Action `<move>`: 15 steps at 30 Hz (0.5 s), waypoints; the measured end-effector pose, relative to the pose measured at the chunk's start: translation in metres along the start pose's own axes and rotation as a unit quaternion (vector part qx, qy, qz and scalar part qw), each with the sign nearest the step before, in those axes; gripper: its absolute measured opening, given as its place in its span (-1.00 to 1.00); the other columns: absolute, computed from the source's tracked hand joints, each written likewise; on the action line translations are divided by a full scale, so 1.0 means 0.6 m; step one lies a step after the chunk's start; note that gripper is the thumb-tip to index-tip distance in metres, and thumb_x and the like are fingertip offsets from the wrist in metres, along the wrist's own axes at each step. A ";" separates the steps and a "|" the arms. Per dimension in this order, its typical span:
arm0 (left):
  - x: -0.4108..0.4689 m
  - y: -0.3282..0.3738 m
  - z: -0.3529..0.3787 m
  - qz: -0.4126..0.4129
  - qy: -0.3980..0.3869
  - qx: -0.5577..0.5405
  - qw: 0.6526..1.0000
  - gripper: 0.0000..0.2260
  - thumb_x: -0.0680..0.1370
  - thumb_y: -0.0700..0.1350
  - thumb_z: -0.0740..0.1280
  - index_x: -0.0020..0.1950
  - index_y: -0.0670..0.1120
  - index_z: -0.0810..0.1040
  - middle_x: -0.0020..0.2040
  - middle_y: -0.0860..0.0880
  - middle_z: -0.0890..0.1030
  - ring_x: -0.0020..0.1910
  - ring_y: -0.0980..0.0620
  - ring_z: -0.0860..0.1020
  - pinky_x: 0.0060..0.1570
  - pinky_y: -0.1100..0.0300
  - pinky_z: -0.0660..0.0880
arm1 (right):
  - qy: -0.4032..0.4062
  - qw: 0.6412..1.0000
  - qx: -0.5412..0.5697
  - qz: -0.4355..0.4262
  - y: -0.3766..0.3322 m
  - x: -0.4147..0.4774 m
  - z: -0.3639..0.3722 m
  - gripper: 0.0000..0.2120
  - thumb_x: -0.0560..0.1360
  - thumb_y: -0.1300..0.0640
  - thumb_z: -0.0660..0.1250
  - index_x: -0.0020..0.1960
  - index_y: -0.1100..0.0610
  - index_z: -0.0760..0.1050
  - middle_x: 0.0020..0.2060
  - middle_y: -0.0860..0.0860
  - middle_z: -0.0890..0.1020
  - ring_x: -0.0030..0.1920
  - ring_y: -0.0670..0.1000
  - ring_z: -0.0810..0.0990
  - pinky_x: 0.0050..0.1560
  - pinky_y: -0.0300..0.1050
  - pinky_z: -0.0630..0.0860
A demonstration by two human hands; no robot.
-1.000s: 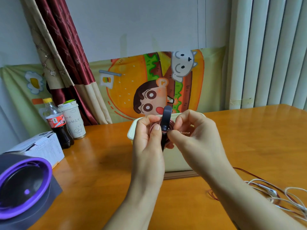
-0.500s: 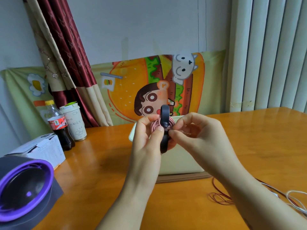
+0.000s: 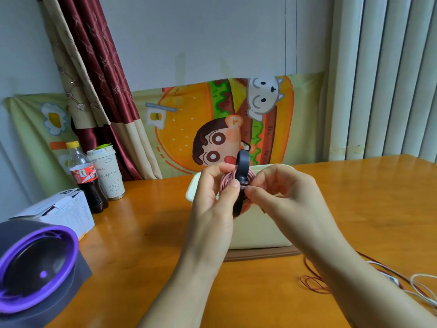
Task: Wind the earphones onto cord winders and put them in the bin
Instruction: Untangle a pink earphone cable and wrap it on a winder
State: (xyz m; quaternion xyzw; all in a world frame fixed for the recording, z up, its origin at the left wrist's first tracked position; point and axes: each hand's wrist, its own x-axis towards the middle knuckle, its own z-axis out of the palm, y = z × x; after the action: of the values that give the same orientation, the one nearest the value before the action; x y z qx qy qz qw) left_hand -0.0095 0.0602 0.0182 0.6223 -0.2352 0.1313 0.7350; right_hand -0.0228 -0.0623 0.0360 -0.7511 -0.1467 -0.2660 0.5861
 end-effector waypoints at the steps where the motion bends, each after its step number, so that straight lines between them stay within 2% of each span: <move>1: -0.001 0.000 0.002 0.000 -0.003 0.004 1.000 -0.78 0.65 -0.19 0.18 0.00 0.10 0.53 0.06 -0.05 0.67 0.05 -0.02 0.64 0.02 0.09 0.60 | -0.008 0.999 0.031 0.026 0.001 0.001 -0.003 -0.86 0.41 0.31 0.42 -0.28 0.17 0.51 -0.44 -0.04 0.57 -0.43 -0.19 0.50 -0.37 -0.39 0.41; 3: -0.002 0.000 0.004 0.003 -0.011 0.014 1.000 -0.79 0.65 -0.20 0.17 0.01 0.08 0.52 0.04 -0.04 0.67 0.02 0.03 0.64 -0.01 0.13 0.58 | -0.012 0.995 0.075 0.067 0.004 0.003 -0.006 -0.83 0.40 0.32 0.42 -0.26 0.16 0.46 -0.38 0.07 0.56 -0.38 -0.04 0.53 -0.36 -0.28 0.48; 5: -0.003 0.001 0.003 0.006 -0.011 0.020 1.000 -0.80 0.65 -0.22 0.17 0.01 0.04 0.51 0.02 -0.04 0.67 -0.03 0.08 0.64 -0.08 0.21 0.57 | 0.001 0.995 0.070 0.069 0.004 0.004 -0.006 -0.82 0.39 0.32 0.41 -0.22 0.17 0.42 -0.26 0.23 0.59 -0.28 0.20 0.58 -0.24 -0.03 0.57; 6: -0.004 0.002 0.003 0.007 -0.009 0.018 1.000 -0.80 0.64 -0.23 0.17 0.01 0.03 0.52 0.01 -0.04 0.67 -0.06 0.10 0.64 -0.13 0.26 0.55 | 0.010 0.997 0.059 0.056 0.002 0.002 -0.004 -0.82 0.39 0.33 0.41 -0.20 0.18 0.40 -0.20 0.26 0.60 -0.22 0.22 0.61 -0.18 0.08 0.58; 8: -0.003 0.002 0.003 0.005 0.001 0.010 1.000 -0.76 0.64 -0.24 0.17 -0.04 0.06 0.54 -0.02 -0.03 0.67 -0.11 0.13 0.63 -0.21 0.31 0.53 | 0.029 0.999 0.032 0.021 -0.002 -0.003 0.004 -0.81 0.37 0.35 0.39 -0.20 0.18 0.38 -0.20 0.16 0.62 -0.22 0.12 0.63 -0.19 0.15 0.59; 11: -0.002 -0.002 0.004 -0.006 0.027 0.000 1.000 -0.64 0.64 -0.23 0.17 -0.18 0.16 0.57 -0.06 0.00 0.67 -0.13 0.13 0.62 -0.25 0.32 0.51 | 0.051 0.999 0.001 -0.008 -0.001 -0.013 0.020 -0.80 0.35 0.34 0.39 -0.20 0.15 0.38 -0.27 -0.02 0.58 -0.25 0.03 0.58 -0.23 0.14 0.59; 13: -0.003 -0.005 0.005 -0.027 0.040 -0.015 0.999 -0.65 0.65 -0.22 0.16 -0.17 0.15 0.57 -0.07 -0.01 0.68 -0.12 0.10 0.63 -0.25 0.29 0.52 | 0.043 0.999 0.013 0.020 0.001 -0.014 0.023 -0.83 0.37 0.33 0.38 -0.18 0.17 0.39 -0.27 0.03 0.58 -0.28 0.06 0.56 -0.19 0.14 0.59; 15: -0.003 -0.008 0.005 -0.055 0.033 -0.021 0.998 -0.74 0.66 -0.17 0.15 -0.06 0.10 0.56 -0.02 -0.03 0.69 -0.09 0.08 0.64 -0.20 0.23 0.54 | 0.009 0.995 0.064 0.078 0.005 -0.007 0.015 -0.83 0.40 0.34 0.38 -0.17 0.18 0.39 -0.23 0.11 0.60 -0.34 0.03 0.56 -0.16 0.05 0.58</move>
State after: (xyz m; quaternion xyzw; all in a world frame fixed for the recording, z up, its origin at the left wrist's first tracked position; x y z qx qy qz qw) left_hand -0.0092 0.0563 0.0138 0.6143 -0.1791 0.1062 0.7611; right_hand -0.0227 -0.0537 0.0298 -0.7190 -0.0996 -0.2163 0.6529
